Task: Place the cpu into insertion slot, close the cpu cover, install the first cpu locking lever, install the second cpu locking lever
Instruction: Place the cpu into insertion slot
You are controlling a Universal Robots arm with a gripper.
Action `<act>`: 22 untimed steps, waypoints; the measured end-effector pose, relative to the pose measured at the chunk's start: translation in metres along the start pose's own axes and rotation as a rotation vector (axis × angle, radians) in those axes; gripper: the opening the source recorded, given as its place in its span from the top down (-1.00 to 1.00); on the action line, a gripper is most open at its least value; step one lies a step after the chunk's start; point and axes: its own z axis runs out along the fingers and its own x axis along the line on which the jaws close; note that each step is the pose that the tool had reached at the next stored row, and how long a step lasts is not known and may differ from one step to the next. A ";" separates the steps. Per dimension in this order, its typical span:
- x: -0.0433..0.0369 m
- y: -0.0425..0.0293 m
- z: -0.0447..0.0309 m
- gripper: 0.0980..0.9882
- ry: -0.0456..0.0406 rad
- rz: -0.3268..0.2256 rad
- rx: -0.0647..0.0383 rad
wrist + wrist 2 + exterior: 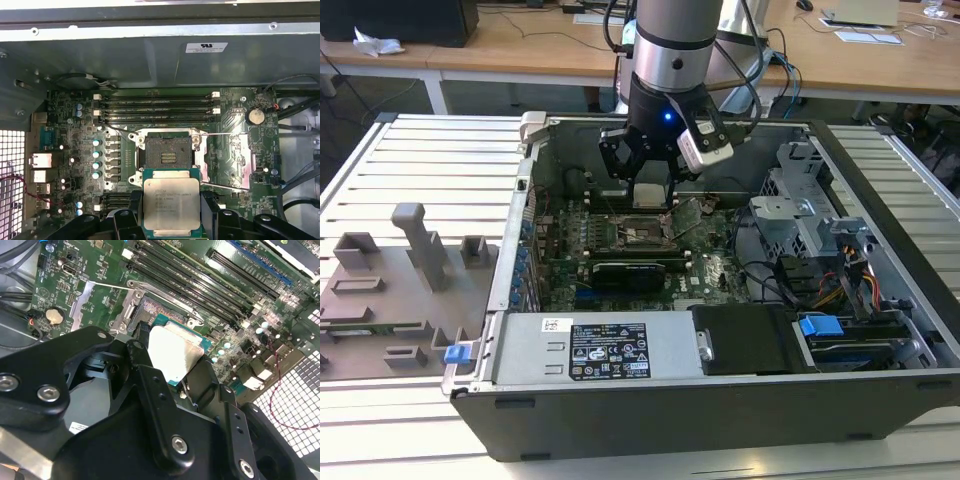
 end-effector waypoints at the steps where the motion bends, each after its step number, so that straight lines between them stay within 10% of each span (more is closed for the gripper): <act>1: 0.0000 0.0000 0.0000 0.00 0.0000 0.000 0.000; 22: 0.0000 -0.0001 0.0008 0.00 -0.0267 0.298 -0.005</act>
